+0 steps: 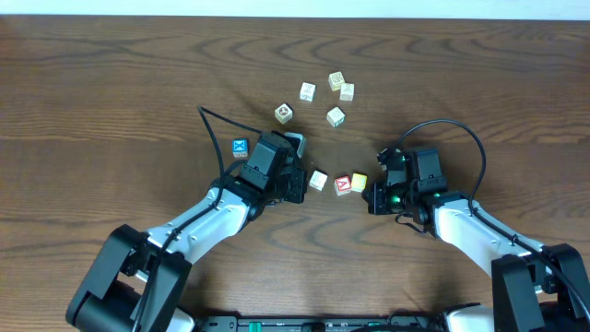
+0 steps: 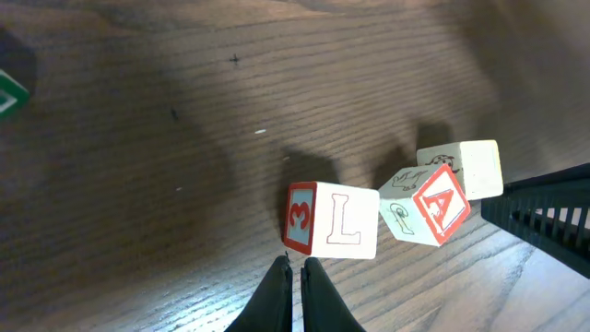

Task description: Lift 3 blocks

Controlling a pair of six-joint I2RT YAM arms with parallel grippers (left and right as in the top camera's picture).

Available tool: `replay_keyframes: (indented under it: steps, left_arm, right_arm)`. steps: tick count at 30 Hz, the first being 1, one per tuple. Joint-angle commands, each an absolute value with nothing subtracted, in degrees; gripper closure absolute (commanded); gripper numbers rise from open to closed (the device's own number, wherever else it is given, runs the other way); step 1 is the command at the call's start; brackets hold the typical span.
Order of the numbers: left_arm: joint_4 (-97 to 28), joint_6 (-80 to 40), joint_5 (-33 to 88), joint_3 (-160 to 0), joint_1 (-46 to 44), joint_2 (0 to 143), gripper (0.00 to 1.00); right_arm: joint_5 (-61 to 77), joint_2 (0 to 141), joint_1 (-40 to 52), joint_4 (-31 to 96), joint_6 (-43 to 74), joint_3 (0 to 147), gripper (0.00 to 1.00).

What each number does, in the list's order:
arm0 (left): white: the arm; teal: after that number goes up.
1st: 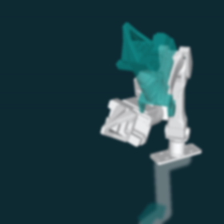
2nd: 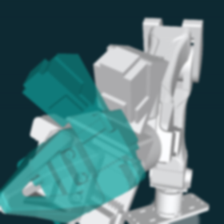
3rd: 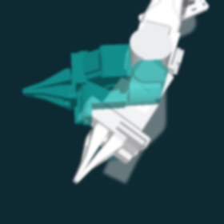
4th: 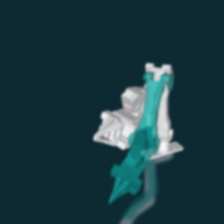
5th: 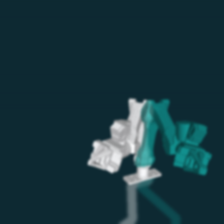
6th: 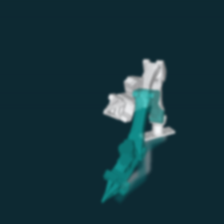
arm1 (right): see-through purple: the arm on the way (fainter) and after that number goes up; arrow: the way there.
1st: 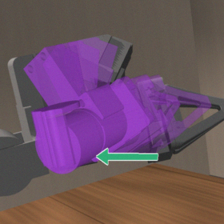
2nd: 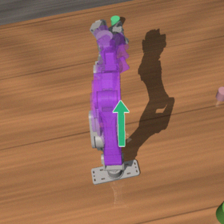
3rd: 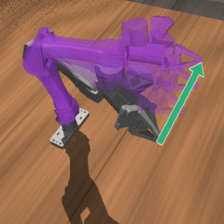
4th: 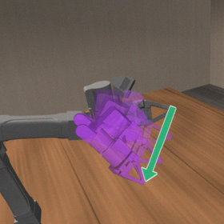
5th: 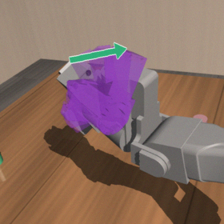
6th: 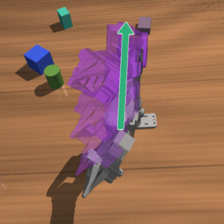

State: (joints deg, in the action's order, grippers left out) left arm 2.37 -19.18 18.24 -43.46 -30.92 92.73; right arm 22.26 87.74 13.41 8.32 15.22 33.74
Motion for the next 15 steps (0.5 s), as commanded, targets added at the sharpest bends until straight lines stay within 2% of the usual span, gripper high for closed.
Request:
replay_keyframes:
  steps: [1, 7, 15]
  left_arm:
    - [2.24, -21.96, 16.86, -43.07, -30.96, 93.62, 0.93]
    - [1.10, -21.43, 12.14, -43.07, -30.94, 94.02, 0.93]
    - [2.09, -16.53, 12.16, -43.16, -30.94, 96.82, 0.93]
  right_arm:
    - [19.70, 88.03, 13.69, 8.43, 14.72, 33.63, 0.96]
    - [19.73, 88.01, 13.69, 9.34, 15.25, 33.65, 0.97]
    - [16.91, 87.99, 12.97, 9.89, 15.84, 33.65, 0.97]
